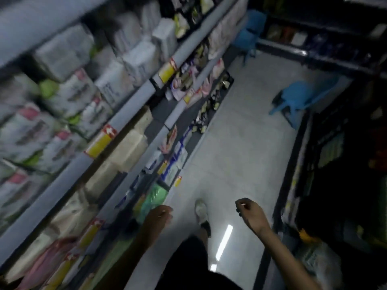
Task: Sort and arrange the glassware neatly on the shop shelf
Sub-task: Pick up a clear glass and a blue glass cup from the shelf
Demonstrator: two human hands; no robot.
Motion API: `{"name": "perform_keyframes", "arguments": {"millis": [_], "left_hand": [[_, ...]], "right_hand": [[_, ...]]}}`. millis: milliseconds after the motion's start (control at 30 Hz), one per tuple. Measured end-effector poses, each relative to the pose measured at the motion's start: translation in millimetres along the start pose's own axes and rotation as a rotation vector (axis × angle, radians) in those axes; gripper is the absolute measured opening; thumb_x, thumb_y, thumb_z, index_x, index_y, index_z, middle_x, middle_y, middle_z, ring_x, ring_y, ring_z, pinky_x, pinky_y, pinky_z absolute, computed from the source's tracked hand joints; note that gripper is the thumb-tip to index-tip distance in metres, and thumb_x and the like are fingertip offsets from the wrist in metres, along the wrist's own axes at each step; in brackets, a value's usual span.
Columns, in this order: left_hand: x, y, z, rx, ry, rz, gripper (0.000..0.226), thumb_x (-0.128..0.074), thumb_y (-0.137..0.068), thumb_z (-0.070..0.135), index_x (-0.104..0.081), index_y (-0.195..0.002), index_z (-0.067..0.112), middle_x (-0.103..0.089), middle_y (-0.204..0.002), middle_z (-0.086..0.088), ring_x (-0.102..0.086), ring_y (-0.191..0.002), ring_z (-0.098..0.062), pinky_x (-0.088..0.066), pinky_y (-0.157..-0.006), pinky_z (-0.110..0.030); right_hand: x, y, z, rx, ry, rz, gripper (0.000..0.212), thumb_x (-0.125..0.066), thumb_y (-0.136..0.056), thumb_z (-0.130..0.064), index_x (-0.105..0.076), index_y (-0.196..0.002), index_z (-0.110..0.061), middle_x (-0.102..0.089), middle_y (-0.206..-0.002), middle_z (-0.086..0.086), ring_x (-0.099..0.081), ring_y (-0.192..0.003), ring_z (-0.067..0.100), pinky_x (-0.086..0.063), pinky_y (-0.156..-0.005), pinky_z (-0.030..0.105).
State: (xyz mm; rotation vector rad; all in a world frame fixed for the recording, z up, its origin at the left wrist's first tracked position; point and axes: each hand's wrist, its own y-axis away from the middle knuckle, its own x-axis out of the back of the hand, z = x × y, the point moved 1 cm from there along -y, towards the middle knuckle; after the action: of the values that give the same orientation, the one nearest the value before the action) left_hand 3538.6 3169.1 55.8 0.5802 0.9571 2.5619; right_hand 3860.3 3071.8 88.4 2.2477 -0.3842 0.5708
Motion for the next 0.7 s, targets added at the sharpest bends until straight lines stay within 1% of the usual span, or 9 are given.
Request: {"name": "perform_keyframes", "arguments": {"millis": [67,167,267,333,400,433,533,633,700], "left_hand": [[-4.2,-30.5,78.5,-0.117,0.071,0.077,0.027,-0.064,-0.098,0.016,-0.078,-0.084,0.035,-0.072,-0.07,-0.001,-0.062,-0.065,-0.018,-0.048,-0.059,-0.024],[-1.8,-65.5,211.8,-0.314,0.08,0.188,0.018,-0.065,-0.1,0.012,-0.073,-0.094,0.027,-0.072,-0.076,0.002,-0.067,-0.069,-0.01,-0.051,-0.062,-0.023],[12.0,-75.3,330.8,-0.533,-0.017,0.325,0.027,-0.057,-0.105,0.015,-0.063,-0.1,0.042,-0.071,-0.089,0.013,-0.069,-0.082,-0.01,-0.055,-0.071,-0.022],[30.1,-75.3,397.4,-0.683,-0.096,0.461,0.027,-0.057,-0.105,0.019,-0.059,-0.105,0.046,-0.068,-0.101,0.03,-0.063,-0.088,0.011,-0.047,-0.078,-0.009],[46.0,-66.4,452.5,-0.8,-0.186,0.612,0.022,-0.059,-0.105,0.024,-0.06,-0.114,0.044,-0.063,-0.109,0.038,-0.057,-0.098,0.018,-0.038,-0.082,0.0],[54.8,-63.0,474.5,-0.814,-0.224,0.687,0.021,-0.057,-0.105,0.027,-0.061,-0.118,0.044,-0.062,-0.11,0.034,-0.056,-0.099,0.016,-0.037,-0.082,0.0],[78.2,-40.4,529.5,-0.905,-0.239,0.937,0.025,-0.057,-0.104,0.025,-0.064,-0.12,0.042,-0.064,-0.112,0.028,-0.06,-0.1,0.009,-0.044,-0.084,-0.007],[91.5,-17.7,561.4,-1.069,-0.433,1.189,0.024,-0.054,-0.102,0.017,-0.065,-0.119,0.029,-0.067,-0.113,0.014,-0.063,-0.101,-0.009,-0.05,-0.086,-0.026],[102.2,-8.7,570.7,-1.001,-0.593,1.322,0.024,-0.051,-0.1,0.019,-0.067,-0.118,0.021,-0.068,-0.112,0.005,-0.063,-0.099,-0.018,-0.049,-0.084,-0.036]], "right_hand": [[23.2,-48.8,-70.8,0.159,0.007,-0.009,0.014,-0.06,-0.1,-0.024,-0.067,-0.096,-0.035,-0.075,-0.093,-0.003,-0.072,-0.087,0.018,-0.058,-0.087,0.041],[60.8,-103.4,-180.8,0.357,0.055,-0.016,0.022,-0.06,-0.101,-0.022,-0.066,-0.097,-0.042,-0.075,-0.087,-0.005,-0.072,-0.084,0.013,-0.058,-0.082,0.044],[104.5,-129.0,-298.9,0.55,0.036,-0.064,0.017,-0.057,-0.104,-0.028,-0.067,-0.105,-0.041,-0.074,-0.088,-0.004,-0.071,-0.083,0.015,-0.056,-0.078,0.041],[130.5,-134.9,-368.5,0.707,0.045,-0.095,0.015,-0.057,-0.104,-0.03,-0.067,-0.11,-0.04,-0.073,-0.09,-0.012,-0.069,-0.081,0.009,-0.056,-0.074,0.033],[155.6,-135.3,-427.5,0.861,0.007,-0.158,0.016,-0.056,-0.104,-0.03,-0.067,-0.11,-0.039,-0.071,-0.086,-0.016,-0.067,-0.076,0.006,-0.052,-0.065,0.025],[166.6,-136.2,-453.1,0.919,-0.021,-0.196,0.016,-0.055,-0.104,-0.032,-0.067,-0.111,-0.04,-0.07,-0.087,-0.019,-0.067,-0.078,0.004,-0.05,-0.065,0.021],[191.0,-142.4,-521.9,1.061,-0.044,-0.269,0.017,-0.053,-0.101,-0.046,-0.065,-0.114,-0.049,-0.068,-0.103,-0.031,-0.065,-0.095,-0.007,-0.053,-0.082,0.019],[201.1,-145.4,-574.4,1.293,-0.046,-0.31,0.021,-0.053,-0.099,-0.051,-0.067,-0.114,-0.046,-0.067,-0.109,-0.032,-0.063,-0.103,-0.009,-0.049,-0.085,0.01],[198.3,-142.1,-599.5,1.455,-0.021,-0.344,0.018,-0.055,-0.102,-0.045,-0.069,-0.112,-0.039,-0.068,-0.109,-0.028,-0.063,-0.105,-0.006,-0.047,-0.086,0.008]]}}
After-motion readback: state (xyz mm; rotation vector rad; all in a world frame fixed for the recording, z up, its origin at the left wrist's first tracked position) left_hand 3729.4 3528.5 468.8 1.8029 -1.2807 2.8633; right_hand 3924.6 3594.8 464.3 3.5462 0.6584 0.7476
